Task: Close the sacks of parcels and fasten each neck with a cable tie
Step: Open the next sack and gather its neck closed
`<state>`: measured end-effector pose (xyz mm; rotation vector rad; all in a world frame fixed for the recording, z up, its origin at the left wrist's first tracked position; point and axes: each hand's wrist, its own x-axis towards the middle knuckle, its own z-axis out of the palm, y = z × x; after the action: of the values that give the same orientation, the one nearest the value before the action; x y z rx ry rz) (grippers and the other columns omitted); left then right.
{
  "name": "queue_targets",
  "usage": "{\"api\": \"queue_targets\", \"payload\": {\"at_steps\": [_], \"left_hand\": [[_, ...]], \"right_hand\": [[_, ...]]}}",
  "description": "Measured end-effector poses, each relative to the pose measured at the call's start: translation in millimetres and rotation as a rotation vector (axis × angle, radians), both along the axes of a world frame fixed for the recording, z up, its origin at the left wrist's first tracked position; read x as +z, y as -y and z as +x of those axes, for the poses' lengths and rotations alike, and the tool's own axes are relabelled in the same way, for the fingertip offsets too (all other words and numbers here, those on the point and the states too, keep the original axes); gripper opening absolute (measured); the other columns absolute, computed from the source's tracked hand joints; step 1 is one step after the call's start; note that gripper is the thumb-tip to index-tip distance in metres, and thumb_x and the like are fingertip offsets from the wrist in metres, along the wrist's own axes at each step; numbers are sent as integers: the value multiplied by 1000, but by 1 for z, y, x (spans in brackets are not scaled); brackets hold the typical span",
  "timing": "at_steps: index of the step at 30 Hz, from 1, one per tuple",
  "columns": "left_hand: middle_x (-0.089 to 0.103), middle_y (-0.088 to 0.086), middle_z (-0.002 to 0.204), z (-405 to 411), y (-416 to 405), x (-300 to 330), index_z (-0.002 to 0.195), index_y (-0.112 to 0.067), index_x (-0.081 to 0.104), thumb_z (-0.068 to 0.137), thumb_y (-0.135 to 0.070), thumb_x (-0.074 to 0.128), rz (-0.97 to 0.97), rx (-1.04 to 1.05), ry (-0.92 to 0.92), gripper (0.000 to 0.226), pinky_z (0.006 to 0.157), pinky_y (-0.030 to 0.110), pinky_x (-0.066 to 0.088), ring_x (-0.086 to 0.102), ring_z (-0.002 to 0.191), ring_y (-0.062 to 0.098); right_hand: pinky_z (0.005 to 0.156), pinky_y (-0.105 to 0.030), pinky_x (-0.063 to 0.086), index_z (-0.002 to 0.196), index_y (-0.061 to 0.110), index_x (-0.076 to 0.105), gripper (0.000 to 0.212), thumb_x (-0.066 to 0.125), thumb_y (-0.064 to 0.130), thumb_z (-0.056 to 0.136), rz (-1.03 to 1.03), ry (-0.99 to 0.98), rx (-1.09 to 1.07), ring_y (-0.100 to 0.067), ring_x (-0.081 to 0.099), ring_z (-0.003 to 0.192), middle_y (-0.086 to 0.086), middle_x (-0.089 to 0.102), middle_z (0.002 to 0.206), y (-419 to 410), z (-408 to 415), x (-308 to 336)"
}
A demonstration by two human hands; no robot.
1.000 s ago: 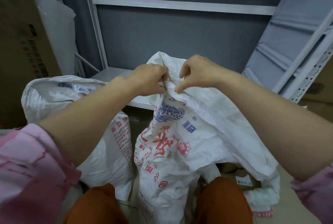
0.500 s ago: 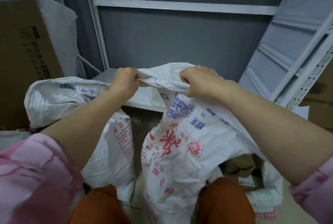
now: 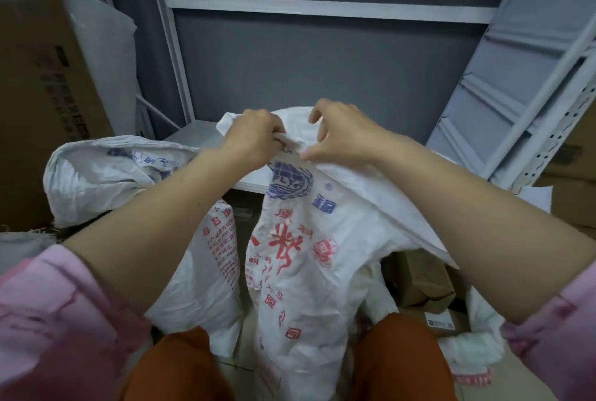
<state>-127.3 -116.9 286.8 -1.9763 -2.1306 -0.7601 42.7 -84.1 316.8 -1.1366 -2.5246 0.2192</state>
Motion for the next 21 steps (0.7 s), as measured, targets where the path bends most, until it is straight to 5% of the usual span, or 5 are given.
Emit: {"api": "queue_targets", "payload": {"at_steps": [4, 7, 14, 17, 21], "left_hand": [[69, 8, 93, -12, 2, -11, 92, -13, 70, 86, -12, 62, 32, 99, 39, 10, 67, 33, 46, 57, 80, 24], [68, 9, 95, -15, 4, -12, 93, -13, 68, 85, -12, 62, 32, 158, 39, 10, 64, 32, 39, 56, 82, 25], [63, -5, 105, 12, 14, 7, 108, -21, 61, 75, -26, 75, -108, -96, -121, 35, 77, 34, 46, 56, 97, 21], [69, 5, 89, 24, 14, 15, 81, -17, 60, 77, -28, 72, -42, -178, -101, 17, 68, 30, 41, 56, 78, 25], [71, 12, 91, 12, 13, 4, 93, -10, 72, 81, -17, 63, 50, -53, -124, 16, 74, 36, 47, 61, 88, 34]], "right_hand": [[57, -37, 50, 82, 3, 65, 45, 80, 41, 62, -146, 150, -93, -35, 58, 73, -12, 64, 77, 5, 11, 10], [43, -25, 23, 55, 17, 32, 50, 80, 29, 63, -101, 255, -95, -21, 32, 53, 0, 32, 53, 17, 3, 6], [66, -34, 31, 93, 7, 53, 8, 50, 1, 88, 527, 412, 11, -33, 57, 103, -13, 60, 107, 34, -9, -4], [66, -34, 31, 111, 7, 56, 20, 55, 12, 91, 550, 352, 42, -30, 54, 107, -11, 57, 114, 31, -15, -8], [73, -34, 43, 111, 11, 58, 47, 75, 35, 75, 260, 171, -33, -28, 55, 103, -7, 58, 111, 22, -1, 7]]}}
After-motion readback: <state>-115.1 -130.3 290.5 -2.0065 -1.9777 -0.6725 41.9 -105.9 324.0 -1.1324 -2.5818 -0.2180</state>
